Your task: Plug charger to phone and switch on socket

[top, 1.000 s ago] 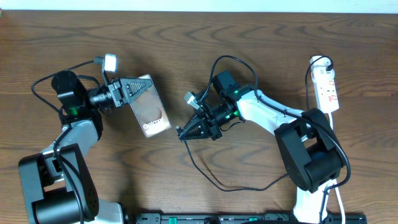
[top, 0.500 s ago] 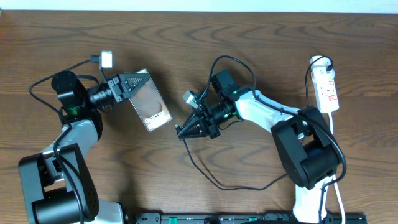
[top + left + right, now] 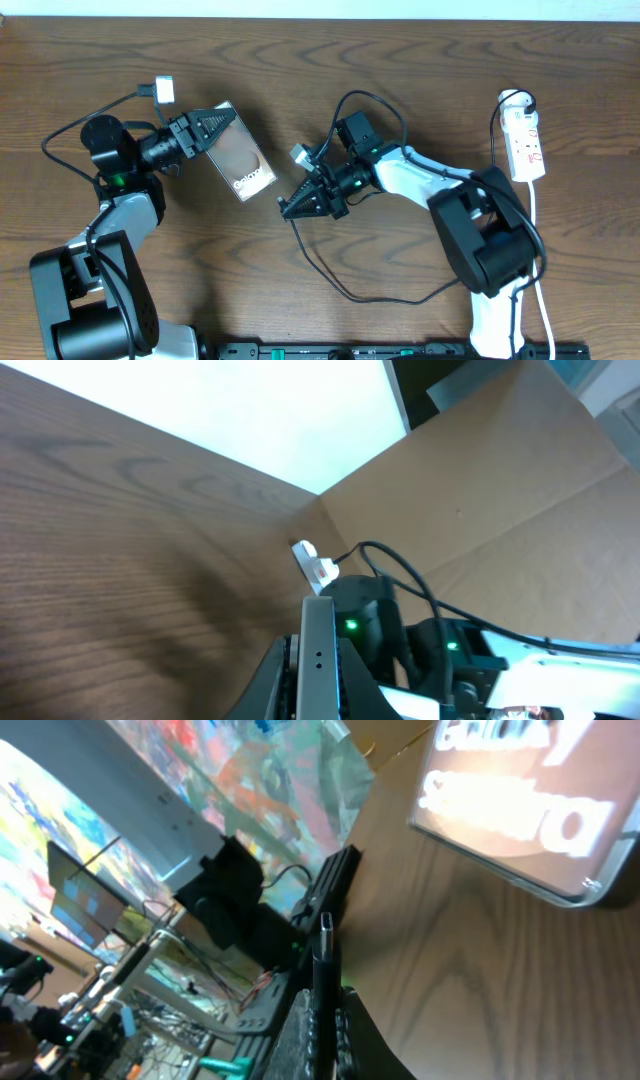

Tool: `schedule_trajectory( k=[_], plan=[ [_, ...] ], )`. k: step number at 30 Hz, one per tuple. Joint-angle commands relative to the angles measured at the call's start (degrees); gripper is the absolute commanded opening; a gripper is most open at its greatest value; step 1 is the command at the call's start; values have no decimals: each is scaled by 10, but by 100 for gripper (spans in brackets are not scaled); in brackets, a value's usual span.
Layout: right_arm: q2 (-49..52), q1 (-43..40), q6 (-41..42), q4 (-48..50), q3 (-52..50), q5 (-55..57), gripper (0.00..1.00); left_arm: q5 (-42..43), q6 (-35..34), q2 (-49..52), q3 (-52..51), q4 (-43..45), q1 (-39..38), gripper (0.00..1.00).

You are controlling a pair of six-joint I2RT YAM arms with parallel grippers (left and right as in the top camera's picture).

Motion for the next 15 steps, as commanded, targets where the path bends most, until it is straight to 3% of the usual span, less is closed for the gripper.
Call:
schedule_trajectory(
  k=[1,4,15],
  plan=[
    [33,11,79,43,-3,-23,1,23,-9,-9,10,13,4,8],
    [42,19,117,85,-3,-23,1,33,-9,-9,10,17,4,7],
    [42,38,124,116,-3,-15,1,66,-12,-9,12,16,4,7]
  ],
)
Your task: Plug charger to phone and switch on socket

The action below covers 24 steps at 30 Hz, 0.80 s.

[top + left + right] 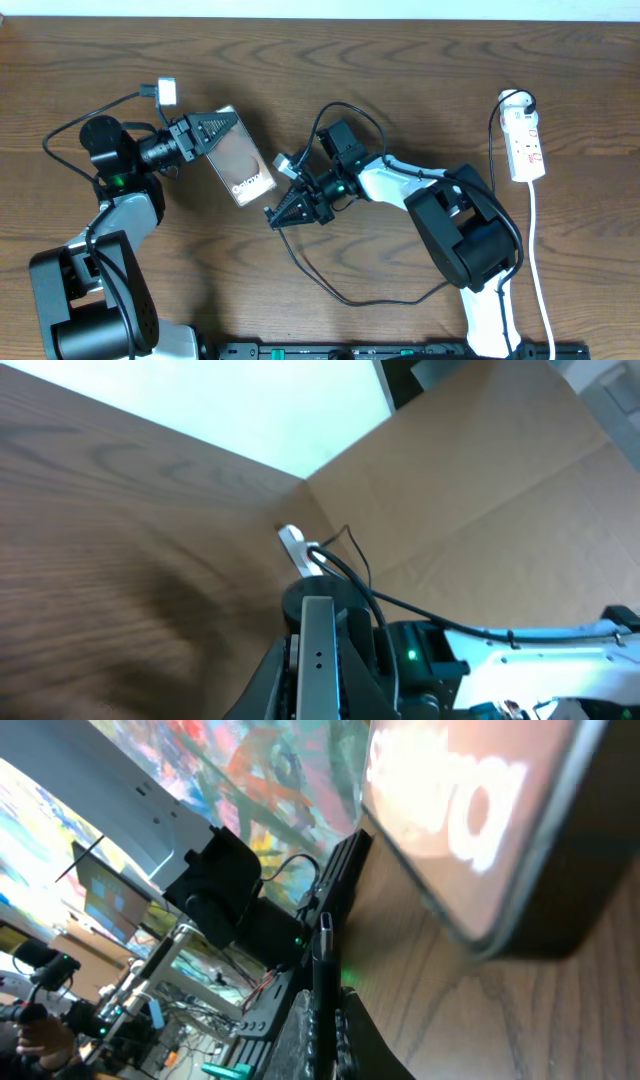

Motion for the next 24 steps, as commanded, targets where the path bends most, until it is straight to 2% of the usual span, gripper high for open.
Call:
schedule_trajectory(
  k=[1,24],
  plan=[
    [2,3,9,2,-2,-10,1,29,-12,-9,12,7,2,7],
    [2,7,29,32,-2,-4,1,19,-20,-9,12,3,-24,7]
  ],
)
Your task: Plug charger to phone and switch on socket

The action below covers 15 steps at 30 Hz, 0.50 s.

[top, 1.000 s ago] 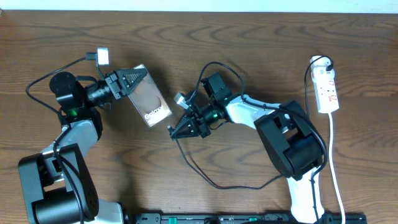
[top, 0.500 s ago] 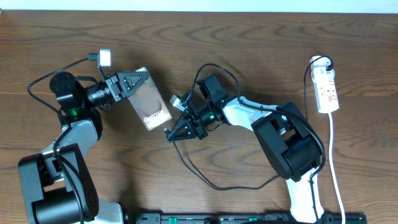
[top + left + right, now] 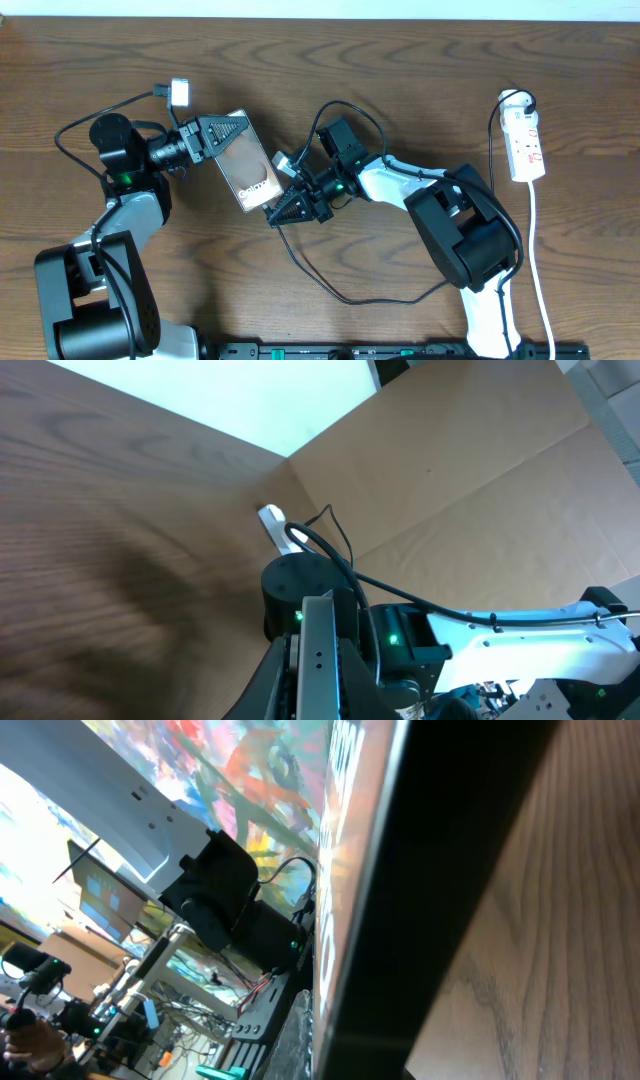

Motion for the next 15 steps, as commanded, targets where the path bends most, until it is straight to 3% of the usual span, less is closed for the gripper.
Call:
schedule_trajectory(
  k=[1,15],
  plan=[
    [2,6,5,0,-2,-6,1,4,-7,-9,12,5,0,8],
    [2,5,5,2,-2,-6,1,10,-7,-9,12,5,0,7]
  ],
)
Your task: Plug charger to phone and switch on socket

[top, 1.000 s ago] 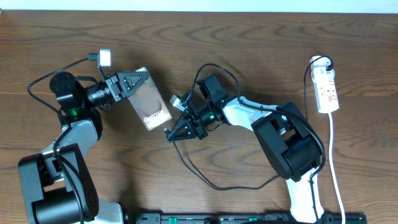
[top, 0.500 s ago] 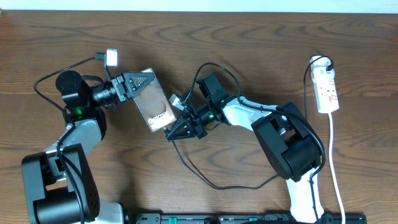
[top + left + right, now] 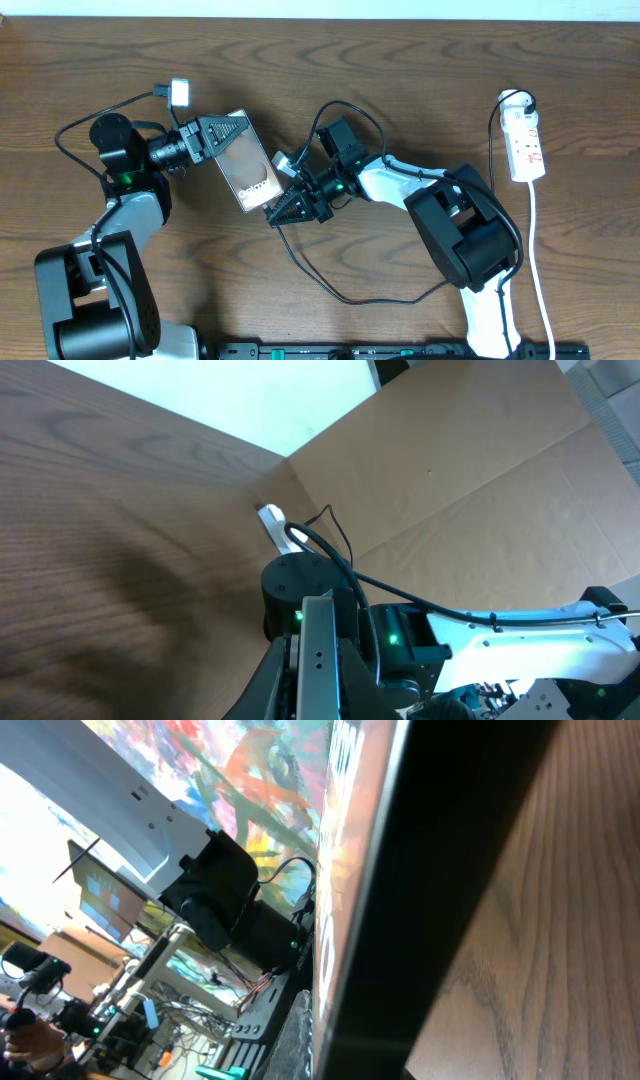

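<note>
My left gripper (image 3: pixel 218 135) is shut on the upper end of the phone (image 3: pixel 252 172), whose lit screen reads "Galaxy". In the left wrist view the phone's grey edge (image 3: pixel 318 655) stands between the fingers. The right gripper (image 3: pixel 283 211) is shut on the charger plug, its tip right at the phone's lower end. The phone's dark edge (image 3: pixel 450 870) fills the right wrist view and hides the plug there. The black charger cable (image 3: pixel 335 290) loops toward the table's front. The white socket strip (image 3: pixel 525 135) lies far right.
A small white block on a cable (image 3: pixel 180 92) hangs above the left arm. The strip's white lead (image 3: pixel 540 270) runs down the right edge. In the left wrist view the right arm (image 3: pixel 500 645) and a cardboard wall (image 3: pixel 480 470) lie beyond the phone.
At first the right gripper held the plug well to the right of the phone, which the left gripper held. It then stood closer to the phone's lower end. After that the phone was shifted right against the plug tip, and both stay so now.
</note>
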Tool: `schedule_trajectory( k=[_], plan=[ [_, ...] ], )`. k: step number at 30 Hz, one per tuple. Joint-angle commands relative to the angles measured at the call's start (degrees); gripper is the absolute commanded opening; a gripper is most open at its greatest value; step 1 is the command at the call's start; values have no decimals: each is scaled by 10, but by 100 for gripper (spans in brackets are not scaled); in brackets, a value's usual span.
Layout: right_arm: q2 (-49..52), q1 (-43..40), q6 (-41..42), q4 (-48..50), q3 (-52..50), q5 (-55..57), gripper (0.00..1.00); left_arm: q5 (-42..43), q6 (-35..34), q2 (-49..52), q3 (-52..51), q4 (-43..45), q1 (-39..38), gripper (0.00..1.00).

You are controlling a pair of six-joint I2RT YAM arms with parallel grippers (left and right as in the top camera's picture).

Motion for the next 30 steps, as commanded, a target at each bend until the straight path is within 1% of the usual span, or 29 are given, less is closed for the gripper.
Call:
schedule_trajectory(
  k=[1,30],
  plan=[
    [2,5,5,2,-2,-6,1,11,-7,-9,12,5,0,7],
    [2,1,5,1,-2,-3,1,25,-7,-9,12,5,0,8]
  ],
)
